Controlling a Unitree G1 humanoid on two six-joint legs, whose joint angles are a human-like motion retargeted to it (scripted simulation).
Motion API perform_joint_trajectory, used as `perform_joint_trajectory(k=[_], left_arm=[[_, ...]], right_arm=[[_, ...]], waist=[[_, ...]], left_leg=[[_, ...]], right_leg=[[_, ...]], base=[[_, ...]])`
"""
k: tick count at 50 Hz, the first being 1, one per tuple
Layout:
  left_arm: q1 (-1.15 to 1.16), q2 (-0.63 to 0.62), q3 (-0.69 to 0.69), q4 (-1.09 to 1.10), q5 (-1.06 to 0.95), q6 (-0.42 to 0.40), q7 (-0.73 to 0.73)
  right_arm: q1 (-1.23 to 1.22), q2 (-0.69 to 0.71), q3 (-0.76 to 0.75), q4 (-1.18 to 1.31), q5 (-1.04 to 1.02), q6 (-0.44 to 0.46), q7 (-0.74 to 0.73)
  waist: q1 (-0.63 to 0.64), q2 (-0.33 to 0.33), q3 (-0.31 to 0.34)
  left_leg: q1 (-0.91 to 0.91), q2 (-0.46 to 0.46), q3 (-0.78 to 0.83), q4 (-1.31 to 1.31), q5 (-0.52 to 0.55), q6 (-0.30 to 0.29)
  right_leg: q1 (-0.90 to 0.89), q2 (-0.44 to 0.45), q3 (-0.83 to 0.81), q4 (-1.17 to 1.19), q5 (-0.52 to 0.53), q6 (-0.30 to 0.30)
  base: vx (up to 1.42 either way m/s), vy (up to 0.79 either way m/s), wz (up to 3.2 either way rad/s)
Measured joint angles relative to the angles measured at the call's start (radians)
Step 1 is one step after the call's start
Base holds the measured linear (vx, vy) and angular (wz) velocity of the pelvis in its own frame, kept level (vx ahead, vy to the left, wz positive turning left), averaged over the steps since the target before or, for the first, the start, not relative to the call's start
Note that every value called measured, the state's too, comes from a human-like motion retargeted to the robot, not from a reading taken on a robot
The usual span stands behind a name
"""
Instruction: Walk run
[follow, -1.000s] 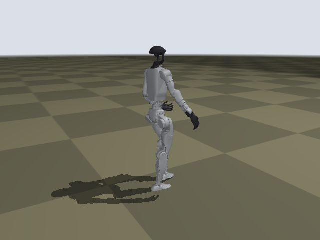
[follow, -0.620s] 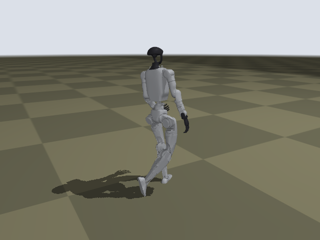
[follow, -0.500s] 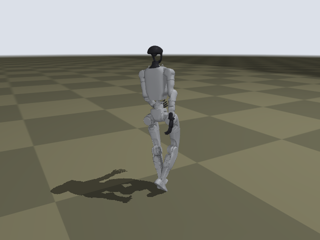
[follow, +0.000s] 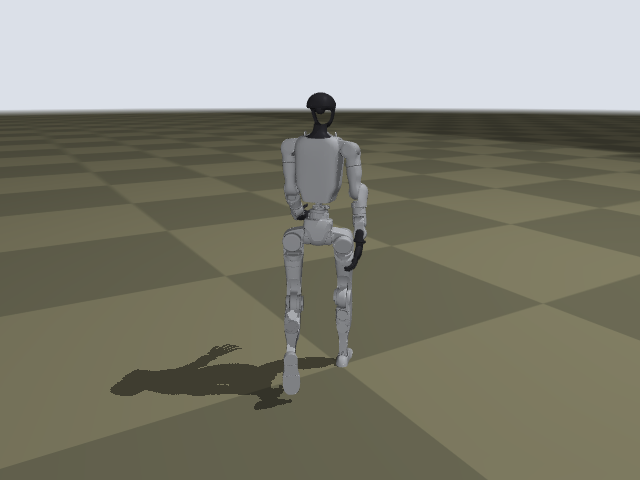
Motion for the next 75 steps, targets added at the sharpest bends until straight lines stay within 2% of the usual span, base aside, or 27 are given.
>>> perform_joint_trajectory(k=[2,7,10,13,18,21,24,26,27,28,30,34,38,43,46,48,50,53,55,57,58,60,65,68,70,73,75], left_arm=[[-0.014,-0.006,0.007,0.008,0.008,0.013,-0.015],[-0.029,-0.007,0.010,-0.028,0.034,0.009,-0.053],[-0.037,0.015,0.004,-0.060,0.058,0.011,-0.082],[-0.067,0.031,0.003,-0.061,0.072,0.015,-0.117],[-0.097,0.040,0.024,-0.026,0.088,0.012,-0.120],[-0.081,0.042,0.045,-0.017,0.094,0.003,-0.105],[-0.051,0.044,0.072,-0.015,0.100,0.007,-0.115],[-0.040,0.055,0.087,-0.012,0.094,0.012,-0.115],[-0.043,0.063,0.089,-0.010,0.089,0.014,-0.111],[-0.052,0.070,0.084,-0.007,0.085,0.013,-0.104],[-0.080,0.092,0.072,-0.001,0.083,0.009,-0.089],[-0.146,0.103,0.038,0.019,0.079,0.001,-0.063],[-0.173,0.110,-0.021,-0.008,0.057,-0.016,-0.066],[-0.186,0.132,-0.034,-0.033,0.059,-0.019,-0.119],[-0.173,0.140,-0.024,-0.020,0.053,-0.063,-0.133],[-0.149,0.123,-0.021,-0.001,0.040,-0.084,-0.130],[-0.121,0.095,-0.017,0.020,0.025,-0.079,-0.126],[-0.071,0.050,-0.002,0.035,0.034,-0.068,-0.138],[-0.036,0.022,0.013,0.042,0.061,-0.067,-0.149],[0.000,0.003,-0.004,0.037,0.078,-0.074,-0.138],[0.011,0.001,-0.010,0.029,0.075,-0.079,-0.131],[0.008,0.003,0.005,0.023,0.057,-0.072,-0.134],[-0.017,0.027,0.053,0.003,0.044,-0.048,-0.136],[-0.015,0.058,0.067,-0.034,0.046,-0.059,-0.128],[-0.019,0.076,0.078,-0.050,0.050,-0.053,-0.133],[-0.025,0.083,0.089,-0.061,0.059,-0.045,-0.140],[-0.028,0.081,0.097,-0.062,0.064,-0.046,-0.139]], right_arm=[[-0.114,-0.022,-0.002,-0.032,0.012,0.023,-0.013],[-0.338,-0.060,0.022,-0.216,0.010,-0.027,-0.074],[-0.430,-0.105,0.096,-0.348,0.067,-0.082,-0.074],[-0.499,-0.164,0.137,-0.475,0.099,-0.121,-0.104],[-0.546,-0.195,0.146,-0.576,0.055,-0.211,-0.238],[-0.523,-0.163,0.166,-0.538,0.033,-0.227,-0.317],[-0.446,-0.107,0.175,-0.443,-0.030,-0.213,-0.294],[-0.378,-0.064,0.192,-0.351,-0.095,-0.170,-0.224],[-0.347,-0.047,0.200,-0.296,-0.130,-0.136,-0.178],[-0.322,-0.041,0.210,-0.235,-0.165,-0.094,-0.124],[-0.265,-0.027,0.216,-0.126,-0.244,-0.032,-0.028],[-0.093,-0.004,0.189,-0.006,-0.352,0.009,0.008],[0.135,0.037,0.151,0.001,-0.309,0.010,0.000],[0.341,0.092,0.059,0.001,-0.243,0.042,0.058],[0.394,0.118,0.005,0.001,-0.238,0.085,0.110],[0.409,0.125,-0.015,0.001,-0.227,0.103,0.148],[0.403,0.123,-0.031,0.001,-0.214,0.110,0.176],[0.358,0.114,-0.072,0.001,-0.206,0.086,0.162],[0.307,0.101,-0.077,0.001,-0.177,0.049,0.134],[0.225,0.088,-0.077,0.001,-0.139,0.014,0.102],[0.169,0.081,-0.076,0.001,-0.126,0.002,0.081],[0.053,0.073,-0.069,-0.048,-0.112,-0.003,0.041],[-0.165,0.043,0.049,-0.362,-0.053,-0.054,-0.040],[-0.265,-0.014,0.116,-0.525,-0.042,-0.118,-0.063],[-0.328,-0.060,0.142,-0.602,-0.022,-0.153,-0.084],[-0.408,-0.123,0.155,-0.658,0.019,-0.183,-0.135],[-0.450,-0.153,0.151,-0.666,0.051,-0.189,-0.175]], waist=[[0.037,-0.020,0.001],[0.190,-0.073,0.035],[0.250,-0.073,0.038],[0.313,-0.065,0.050],[0.351,-0.102,0.059],[0.382,-0.113,0.049],[0.392,-0.106,0.012],[0.369,-0.091,0.008],[0.354,-0.091,0.017],[0.346,-0.109,0.035],[0.355,-0.049,0.035],[0.291,0.008,0.052],[0.170,0.048,0.061],[0.059,0.011,0.083],[0.035,0.002,0.094],[0.027,0.013,0.090],[0.006,0.033,0.075],[-0.059,0.058,0.040],[-0.045,0.060,0.008],[-0.015,0.030,0.009],[-0.005,0.011,0.010],[0.019,-0.050,-0.002],[0.066,-0.081,0.016],[0.135,-0.103,0.032],[0.186,-0.092,0.047],[0.246,-0.069,0.065],[0.283,-0.076,0.071]], left_leg=[[-0.090,-0.002,0.049,0.043,-0.150,0.090],[-0.306,0.020,0.186,-0.088,-0.384,0.144],[-0.382,0.074,0.284,-0.340,-0.438,0.202],[-0.440,0.068,0.316,-0.624,-0.453,0.251],[-0.453,-0.027,0.260,-0.918,-0.537,0.220],[-0.429,0.006,0.301,-0.822,-0.500,0.258],[-0.396,0.040,0.316,-0.755,-0.429,0.270],[-0.380,0.051,0.223,-0.686,-0.471,0.294],[-0.357,0.039,0.190,-0.660,-0.506,0.304],[-0.306,0.014,0.239,-0.648,-0.539,0.319],[-0.229,0.099,0.301,-0.688,-0.555,0.309],[-0.125,0.064,0.228,-0.748,-0.587,0.304],[-0.028,0.003,0.112,-0.830,-0.605,0.305],[0.119,-0.094,0.038,-0.878,-0.669,0.298],[0.197,-0.100,0.037,-0.887,-0.704,0.272],[0.234,-0.089,0.045,-0.872,-0.702,0.246],[0.253,-0.070,0.042,-0.838,-0.648,0.199],[0.263,-0.039,-0.001,-0.739,-0.407,0.068],[0.240,-0.029,0.025,-0.615,-0.163,-0.036],[0.162,-0.020,0.050,-0.367,-0.016,-0.094],[0.113,-0.005,0.077,-0.227,0.028,-0.096],[0.024,-0.068,0.074,-0.083,0.005,-0.069],[-0.216,0.025,0.130,0.046,-0.283,0.078],[-0.314,0.090,0.197,-0.117,-0.395,0.154],[-0.349,0.116,0.218,-0.309,-0.399,0.165],[-0.374,0.105,0.228,-0.627,-0.415,0.205],[-0.401,0.047,0.135,-0.793,-0.467,0.211]], right_leg=[[0.062,0.051,0.048,-0.021,-0.031,-0.030],[0.219,0.109,0.116,-0.144,-0.017,-0.066],[0.285,0.175,0.116,-0.184,-0.046,-0.098],[0.353,0.225,0.109,-0.203,-0.089,-0.119],[0.454,0.220,0.069,-0.188,-0.103,-0.107],[0.495,0.218,0.080,-0.129,0.029,-0.069],[0.496,0.197,0.030,-0.016,0.322,-0.019],[0.452,0.219,0.055,0.146,0.503,0.016],[0.412,0.216,0.055,0.273,0.554,0.023],[0.361,0.155,0.012,0.457,0.559,0.016],[0.305,0.172,-0.062,0.514,0.561,-0.023],[0.129,0.223,-0.049,0.540,0.358,-0.015],[-0.041,0.166,-0.074,0.396,0.176,0.028],[-0.147,0.010,-0.155,0.002,0.147,0.059],[-0.205,0.027,-0.088,-0.187,0.097,0.092],[-0.214,0.037,-0.137,-0.245,0.079,0.078],[-0.195,0.042,-0.217,-0.205,0.082,-0.037],[-0.164,0.026,-0.274,-0.137,0.140,-0.080],[-0.158,0.058,-0.118,-0.077,0.107,-0.114],[-0.113,0.092,-0.018,-0.034,0.033,-0.151],[-0.068,0.063,-0.111,-0.031,0.020,-0.161],[-0.007,0.046,-0.086,-0.056,0.007,-0.169],[0.134,0.123,0.035,-0.123,-0.017,-0.181],[0.207,0.186,0.140,-0.152,-0.025,-0.217],[0.256,0.236,0.190,-0.161,-0.037,-0.232],[0.333,0.284,0.239,-0.163,-0.070,-0.246],[0.383,0.279,0.272,-0.157,-0.091,-0.246]], base=[[0.76,-0.36,-0.29],[0.85,-0.34,-0.99],[0.87,-0.36,-0.35],[0.91,-0.31,-0.24],[0.99,-0.23,-0.17],[1.20,-0.14,-0.74],[1.27,-0.06,-0.68],[1.37,-0.07,-0.13],[1.24,-0.07,0.25],[1.28,-0.06,0.05],[1.12,-0.04,-0.18],[0.95,-0.09,0.79],[0.86,-0.11,1.45],[0.86,-0.30,0.75],[0.95,-0.49,-0.08],[0.89,-0.43,-0.35],[1.17,-0.59,0.11],[1.20,-0.62,0.61],[1.10,-0.60,-0.23],[1.04,-0.55,-0.86],[0.99,-0.56,-1.11],[0.90,-0.51,-1.34],[0.75,-0.33,-1.41],[0.86,-0.26,-1.98],[1.06,-0.23,-1.79],[0.93,-0.10,-1.43],[1.05,-0.10,-1.15]])
